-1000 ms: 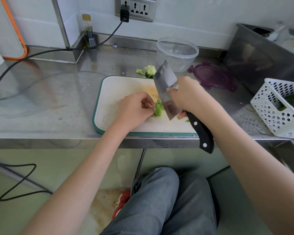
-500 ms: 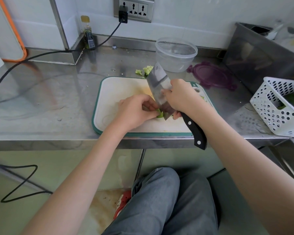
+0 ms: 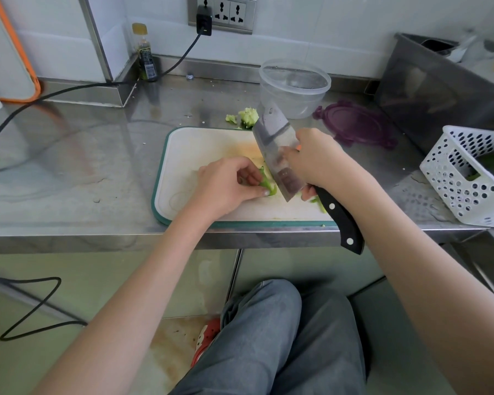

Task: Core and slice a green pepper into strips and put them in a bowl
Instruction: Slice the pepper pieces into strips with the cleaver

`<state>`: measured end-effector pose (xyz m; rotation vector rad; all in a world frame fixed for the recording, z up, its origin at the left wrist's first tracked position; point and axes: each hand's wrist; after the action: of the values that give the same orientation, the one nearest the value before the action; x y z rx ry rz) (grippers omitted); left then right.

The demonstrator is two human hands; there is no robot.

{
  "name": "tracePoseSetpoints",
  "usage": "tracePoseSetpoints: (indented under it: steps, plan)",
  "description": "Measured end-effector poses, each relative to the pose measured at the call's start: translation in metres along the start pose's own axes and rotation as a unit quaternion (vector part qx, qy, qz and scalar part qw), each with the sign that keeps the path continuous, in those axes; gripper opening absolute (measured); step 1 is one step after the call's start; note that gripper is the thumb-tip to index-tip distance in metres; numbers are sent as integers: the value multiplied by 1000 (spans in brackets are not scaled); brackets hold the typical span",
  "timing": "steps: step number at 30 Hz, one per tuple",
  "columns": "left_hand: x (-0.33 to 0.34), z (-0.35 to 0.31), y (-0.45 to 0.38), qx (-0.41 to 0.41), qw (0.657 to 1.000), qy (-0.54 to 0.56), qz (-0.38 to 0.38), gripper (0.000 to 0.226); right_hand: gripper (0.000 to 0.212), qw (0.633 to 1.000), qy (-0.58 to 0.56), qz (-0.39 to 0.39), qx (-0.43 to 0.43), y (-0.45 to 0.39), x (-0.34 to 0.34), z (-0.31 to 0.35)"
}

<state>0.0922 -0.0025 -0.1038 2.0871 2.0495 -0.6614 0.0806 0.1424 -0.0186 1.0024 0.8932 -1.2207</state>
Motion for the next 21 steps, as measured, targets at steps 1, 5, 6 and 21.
tracePoseSetpoints:
  steps: [1,5,6,21]
  plan:
    - [0,1,0,0,1000,4,-1,22,25,1000,0,-3,-3,0,0,0]
    - [1,2,-1,-1,1000,5,-7,21,37,1000,-6,-2,-11,0,-1,3]
    - [1,2,-1,-1,1000,3,-7,21,35,1000,1,1,-10,0,-1,3]
    - [1,1,-2,-11,1000,-7,1,19,15,996,81,-22,-27,-9,16,1]
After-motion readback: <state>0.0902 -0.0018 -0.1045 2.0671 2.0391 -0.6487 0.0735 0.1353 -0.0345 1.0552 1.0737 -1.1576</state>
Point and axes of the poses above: each hand's wrist, its own y-axis away from the middle knuckle, its own x-axis out of the palm, z = x × y, and after that the axes turned 11 degrees about y, right-handed
